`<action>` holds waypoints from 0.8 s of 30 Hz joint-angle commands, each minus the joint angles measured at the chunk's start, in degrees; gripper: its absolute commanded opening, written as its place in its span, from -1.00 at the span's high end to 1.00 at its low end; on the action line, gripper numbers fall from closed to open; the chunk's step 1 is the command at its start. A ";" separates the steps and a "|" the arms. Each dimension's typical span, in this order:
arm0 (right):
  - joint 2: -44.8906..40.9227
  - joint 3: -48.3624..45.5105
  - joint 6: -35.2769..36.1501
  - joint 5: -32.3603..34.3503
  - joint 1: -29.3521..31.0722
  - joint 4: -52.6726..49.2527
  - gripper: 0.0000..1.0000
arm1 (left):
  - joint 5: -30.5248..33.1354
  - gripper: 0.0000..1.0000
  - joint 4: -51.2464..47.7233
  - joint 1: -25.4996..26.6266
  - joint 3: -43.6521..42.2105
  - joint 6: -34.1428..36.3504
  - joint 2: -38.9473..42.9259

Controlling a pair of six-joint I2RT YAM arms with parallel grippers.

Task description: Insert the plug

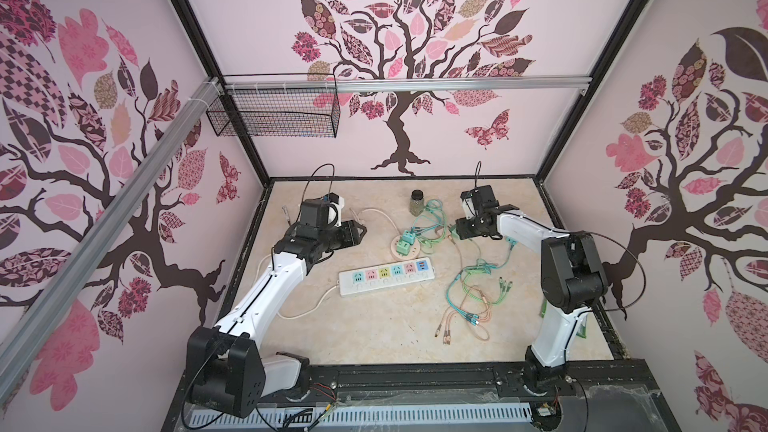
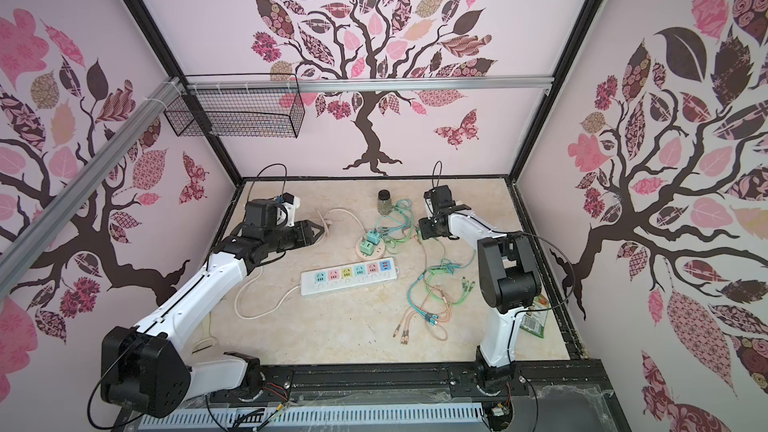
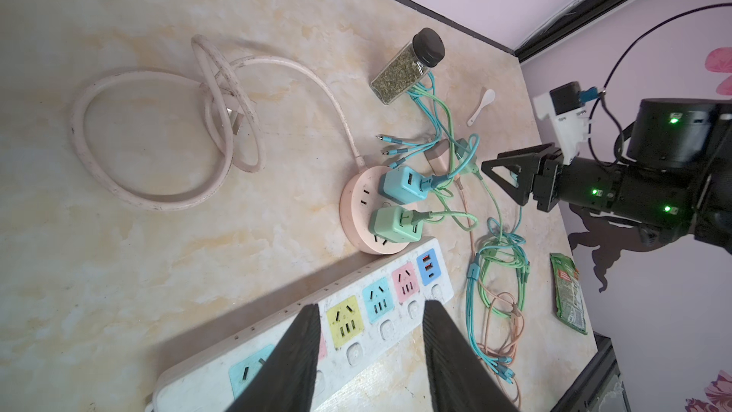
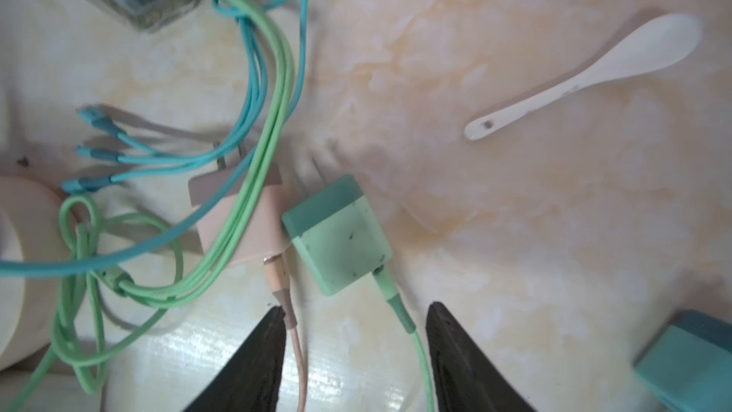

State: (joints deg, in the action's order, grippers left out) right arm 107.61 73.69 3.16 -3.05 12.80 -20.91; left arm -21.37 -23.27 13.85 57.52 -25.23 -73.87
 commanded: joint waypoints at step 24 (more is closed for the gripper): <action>4.40 3.28 3.78 -4.76 4.56 -4.67 -0.13 | -1.35 0.08 1.00 -0.29 -0.75 0.27 -0.73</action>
State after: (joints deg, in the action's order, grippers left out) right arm 108.84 75.16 5.63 -9.69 16.86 -22.92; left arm -22.20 -23.24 13.85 57.52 -25.36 -73.97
